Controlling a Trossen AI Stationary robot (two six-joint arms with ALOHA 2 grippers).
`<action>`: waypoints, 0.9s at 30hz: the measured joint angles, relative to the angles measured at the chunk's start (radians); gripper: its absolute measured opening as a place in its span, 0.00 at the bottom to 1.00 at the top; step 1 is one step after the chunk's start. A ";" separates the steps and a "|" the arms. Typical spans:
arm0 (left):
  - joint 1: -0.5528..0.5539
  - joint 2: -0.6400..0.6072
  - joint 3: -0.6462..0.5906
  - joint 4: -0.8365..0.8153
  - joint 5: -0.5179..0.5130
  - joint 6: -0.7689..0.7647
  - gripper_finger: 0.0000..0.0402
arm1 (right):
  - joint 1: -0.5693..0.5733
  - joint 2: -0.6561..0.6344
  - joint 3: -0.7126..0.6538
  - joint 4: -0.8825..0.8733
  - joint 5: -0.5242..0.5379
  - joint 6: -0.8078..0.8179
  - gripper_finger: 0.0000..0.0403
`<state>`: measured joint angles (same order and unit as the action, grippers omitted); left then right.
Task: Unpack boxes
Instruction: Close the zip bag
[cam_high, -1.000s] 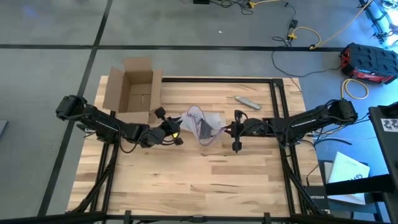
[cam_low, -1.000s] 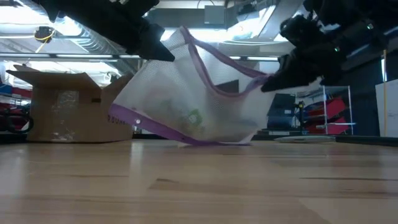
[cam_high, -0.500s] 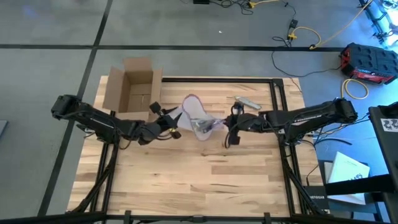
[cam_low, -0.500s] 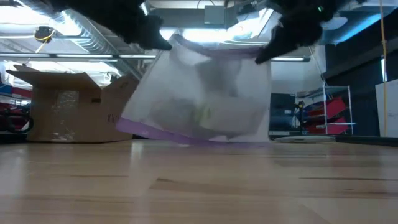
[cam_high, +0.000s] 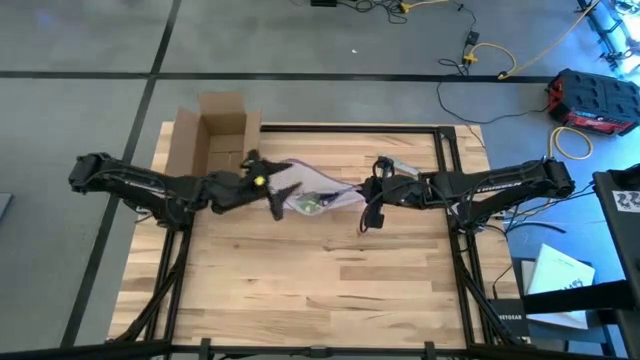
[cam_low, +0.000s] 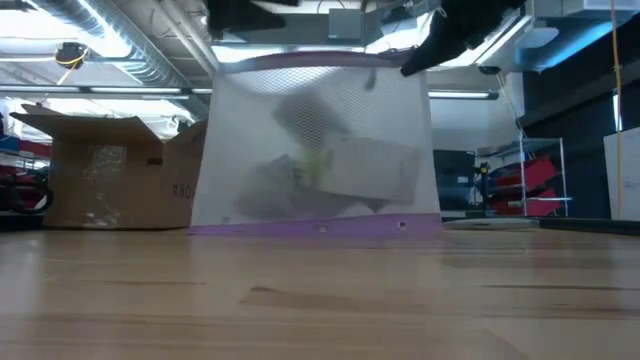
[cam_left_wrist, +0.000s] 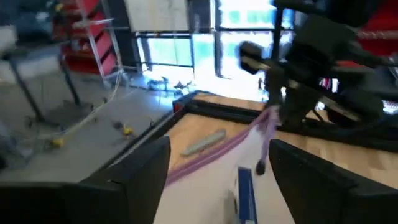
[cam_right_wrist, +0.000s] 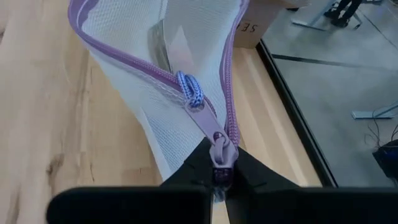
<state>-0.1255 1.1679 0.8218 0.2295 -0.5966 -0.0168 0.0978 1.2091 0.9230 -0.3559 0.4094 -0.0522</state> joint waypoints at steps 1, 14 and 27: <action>0.001 0.036 0.046 -0.008 0.012 0.044 0.66 | 0.000 0.000 0.000 0.008 0.001 0.001 0.00; 0.017 0.459 0.636 -0.471 0.131 0.299 0.68 | -0.061 0.015 0.000 0.026 0.018 0.000 0.00; 0.061 0.604 0.659 -0.331 0.024 0.253 0.68 | -0.059 0.015 -0.001 0.068 0.007 -0.004 0.00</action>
<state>-0.0641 1.7716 1.4808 -0.1019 -0.5730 0.2361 0.0387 1.2243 0.9222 -0.2874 0.4165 -0.0566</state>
